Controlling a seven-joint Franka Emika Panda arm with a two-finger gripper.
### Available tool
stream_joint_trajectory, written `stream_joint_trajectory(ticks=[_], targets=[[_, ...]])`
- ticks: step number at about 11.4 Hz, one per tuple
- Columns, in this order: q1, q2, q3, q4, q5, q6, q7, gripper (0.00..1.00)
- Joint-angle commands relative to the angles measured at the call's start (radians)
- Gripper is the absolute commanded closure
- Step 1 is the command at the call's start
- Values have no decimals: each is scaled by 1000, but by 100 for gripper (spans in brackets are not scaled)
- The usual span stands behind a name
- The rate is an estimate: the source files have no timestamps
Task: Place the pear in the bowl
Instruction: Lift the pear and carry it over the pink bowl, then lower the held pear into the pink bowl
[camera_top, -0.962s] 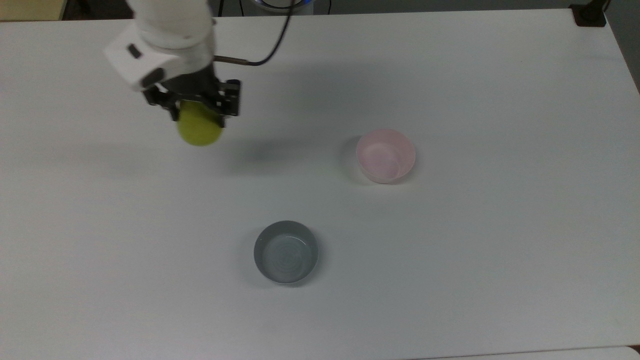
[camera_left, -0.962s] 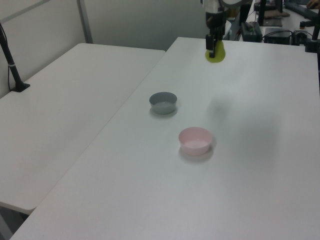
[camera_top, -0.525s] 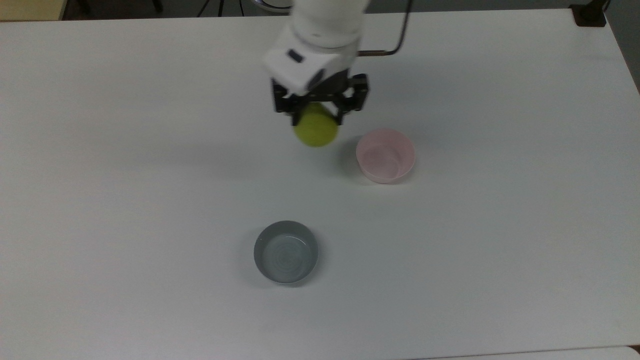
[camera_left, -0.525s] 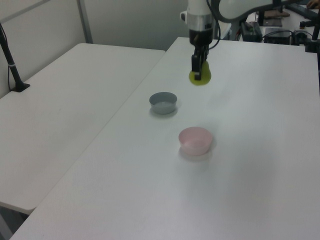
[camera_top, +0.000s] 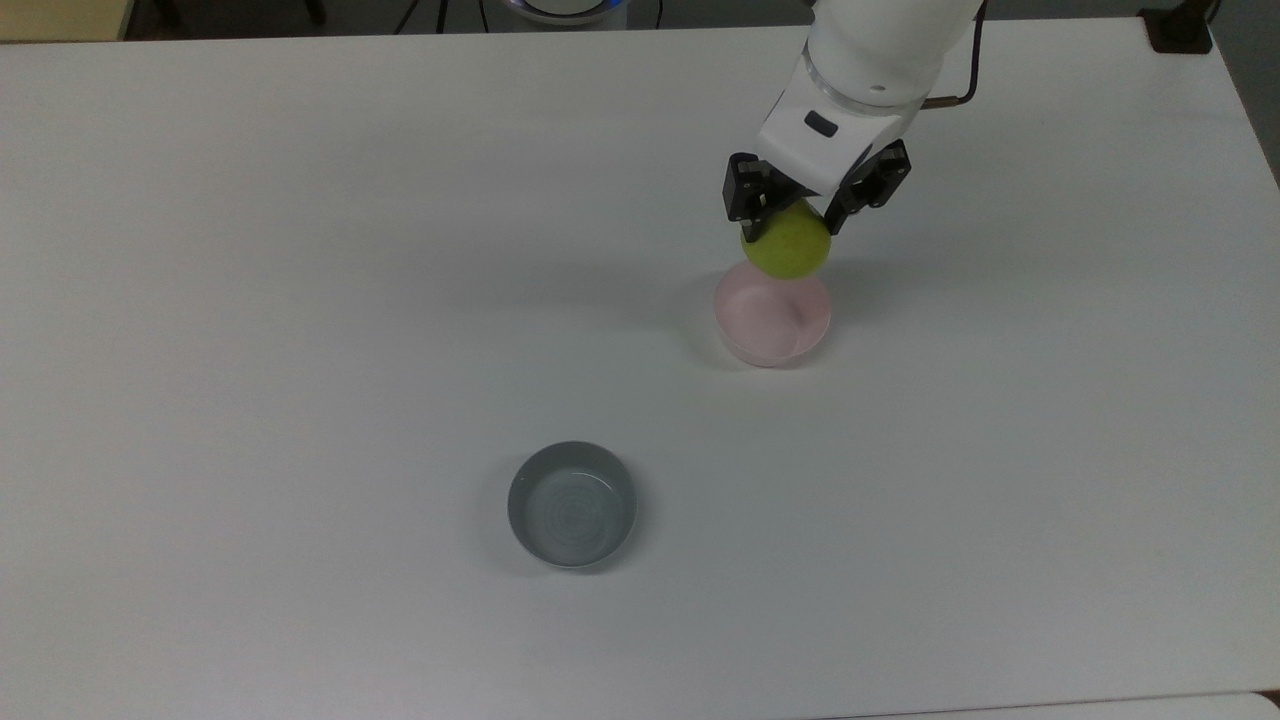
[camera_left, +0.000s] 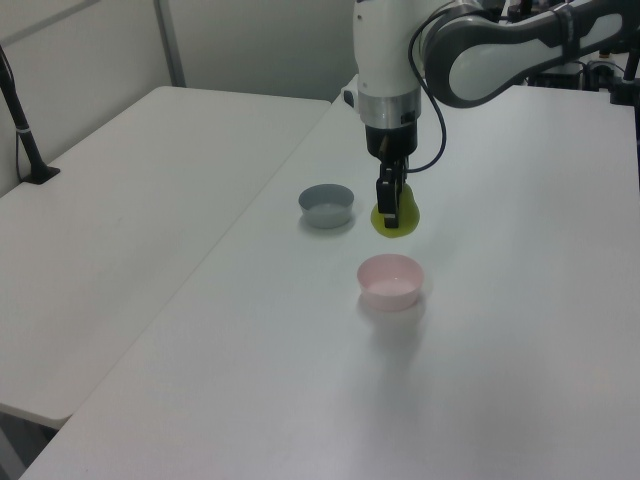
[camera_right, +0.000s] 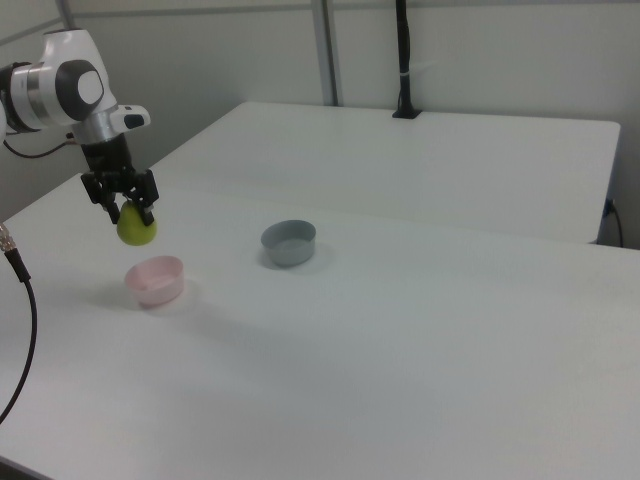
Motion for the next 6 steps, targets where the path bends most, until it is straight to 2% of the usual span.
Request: stream_joint_trajectory(ticks=[1, 6], targets=[[27, 19, -13, -15, -8, 31, 12, 64], [31, 77, -13, -57, -31, 142, 15, 61]])
